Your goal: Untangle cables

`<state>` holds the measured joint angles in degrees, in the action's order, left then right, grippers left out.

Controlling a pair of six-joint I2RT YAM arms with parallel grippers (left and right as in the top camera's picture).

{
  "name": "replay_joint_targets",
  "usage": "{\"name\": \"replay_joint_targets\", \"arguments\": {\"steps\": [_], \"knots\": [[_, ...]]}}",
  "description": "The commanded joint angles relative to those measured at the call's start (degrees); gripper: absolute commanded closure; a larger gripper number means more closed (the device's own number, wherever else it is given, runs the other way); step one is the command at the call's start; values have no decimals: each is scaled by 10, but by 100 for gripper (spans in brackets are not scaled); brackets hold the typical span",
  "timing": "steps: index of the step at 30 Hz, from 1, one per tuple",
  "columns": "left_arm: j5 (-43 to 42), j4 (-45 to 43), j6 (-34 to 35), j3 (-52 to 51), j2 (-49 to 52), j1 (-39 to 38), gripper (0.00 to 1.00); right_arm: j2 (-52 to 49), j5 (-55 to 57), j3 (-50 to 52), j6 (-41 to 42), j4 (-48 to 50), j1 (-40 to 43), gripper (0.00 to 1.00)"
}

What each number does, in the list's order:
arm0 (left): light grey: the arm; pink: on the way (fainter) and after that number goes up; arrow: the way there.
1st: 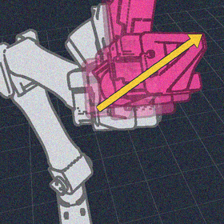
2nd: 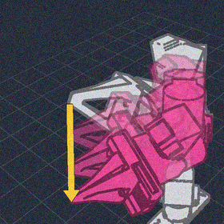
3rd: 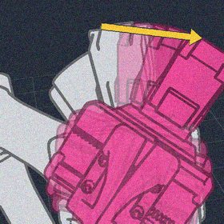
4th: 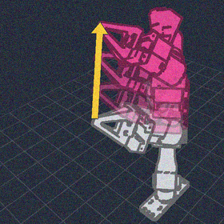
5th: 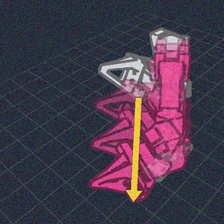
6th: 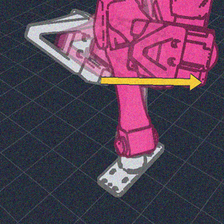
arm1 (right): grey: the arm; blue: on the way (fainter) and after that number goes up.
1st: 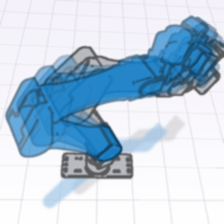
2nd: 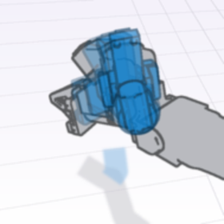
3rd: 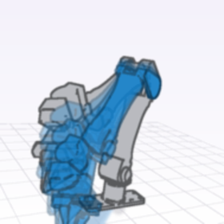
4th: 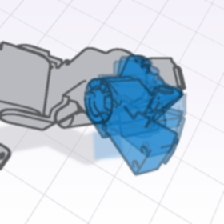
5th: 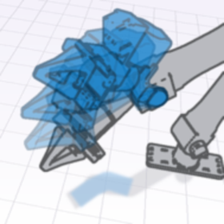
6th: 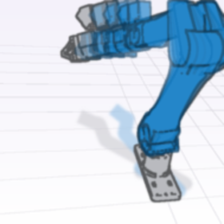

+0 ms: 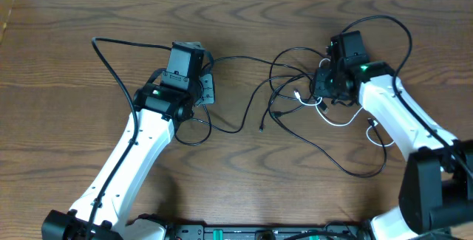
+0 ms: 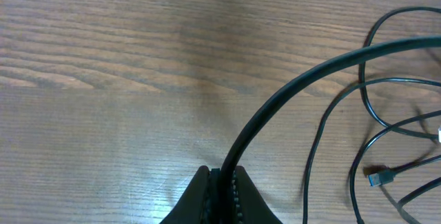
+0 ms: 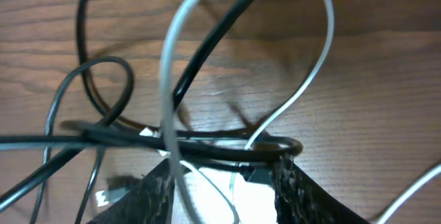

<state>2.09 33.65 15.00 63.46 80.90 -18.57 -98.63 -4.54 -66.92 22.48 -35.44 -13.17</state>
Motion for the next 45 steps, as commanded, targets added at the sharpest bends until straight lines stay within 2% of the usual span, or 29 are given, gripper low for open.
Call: {"name": "replay_joint_targets", "arguments": {"steps": [1, 2, 6, 8, 13, 17, 20, 25, 26, 27, 28, 30, 32, 38, 42, 45], "knots": [[9, 2, -3, 5, 4, -1, 93, -8, -2, 3, 13, 10, -6, 74], [9, 2, -3, 5, 4, -1, 93, -8, -2, 3, 13, 14, -6, 83], [9, 2, -3, 5, 4, -1, 93, -8, -1, 3, 13, 16, -6, 86], [9, 2, -3, 5, 4, -1, 93, -7, -1, 3, 12, 16, -6, 99], [9, 2, -3, 5, 4, -1, 93, 13, -1, -2, -21, 2, 0, 99], [9, 2, -3, 5, 4, -1, 93, 70, 35, -34, -46, -54, 30, 99], [9, 2, -3, 5, 4, -1, 92, 125, 84, -60, -46, -87, 70, 99], [9, 2, -3, 5, 4, -1, 92, 201, 127, -65, -48, -88, 169, 99], [9, 2, -3, 5, 4, -1, 93, 203, 124, -65, -48, -90, 185, 94], [9, 2, -3, 5, 4, -1, 92, 202, 119, -65, -48, -94, 198, 77], [9, 2, -3, 5, 4, -1, 93, 199, 103, -63, -48, -97, 209, 55], [9, 2, -3, 5, 4, -1, 93, 191, 49, -58, -64, -106, 217, 32], [9, 2, -3, 5, 4, -1, 93, 181, -23, -52, -101, -119, 215, 27], [9, 2, -3, 5, 4, -1, 93, 137, -161, -44, -203, -205, 171, 27], [9, 2, -3, 5, 4, -1, 93, 101, -158, -41, -291, -256, 118, 24], [9, 2, -3, 5, 4, -1, 93, 72, -104, -33, -299, -250, 78, 24]]}}
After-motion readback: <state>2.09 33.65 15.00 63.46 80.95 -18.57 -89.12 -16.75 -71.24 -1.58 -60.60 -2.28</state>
